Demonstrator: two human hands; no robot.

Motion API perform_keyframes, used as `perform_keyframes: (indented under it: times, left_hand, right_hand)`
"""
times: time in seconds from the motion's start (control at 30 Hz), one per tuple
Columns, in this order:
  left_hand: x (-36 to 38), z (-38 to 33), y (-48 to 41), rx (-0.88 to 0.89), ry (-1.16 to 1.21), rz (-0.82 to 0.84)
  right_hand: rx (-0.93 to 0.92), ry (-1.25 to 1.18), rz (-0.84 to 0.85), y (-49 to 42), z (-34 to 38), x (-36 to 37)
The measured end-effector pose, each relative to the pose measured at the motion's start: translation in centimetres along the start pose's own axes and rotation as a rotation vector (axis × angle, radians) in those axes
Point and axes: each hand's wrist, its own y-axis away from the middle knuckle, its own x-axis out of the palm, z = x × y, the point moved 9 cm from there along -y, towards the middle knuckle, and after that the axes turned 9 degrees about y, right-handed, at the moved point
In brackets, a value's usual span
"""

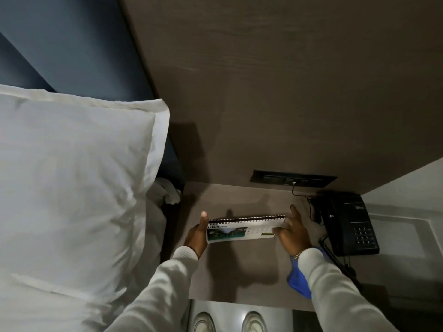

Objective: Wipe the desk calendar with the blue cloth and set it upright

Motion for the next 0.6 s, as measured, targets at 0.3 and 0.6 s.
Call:
perform_keyframes:
  times: [0.3, 0.6]
  left_hand:
    - [1.0, -6.8, -4.5, 0.136, -0.075, 0.056]
    - [0.8, -9.6, -3.7, 0.194, 0.210, 0.068]
  right_hand:
    - [-0.102, -0.142, -0.062, -5.6, 3.2, 1.4]
    - [-0.165, -0.328, -0.021, -3.8, 5.3, 1.6]
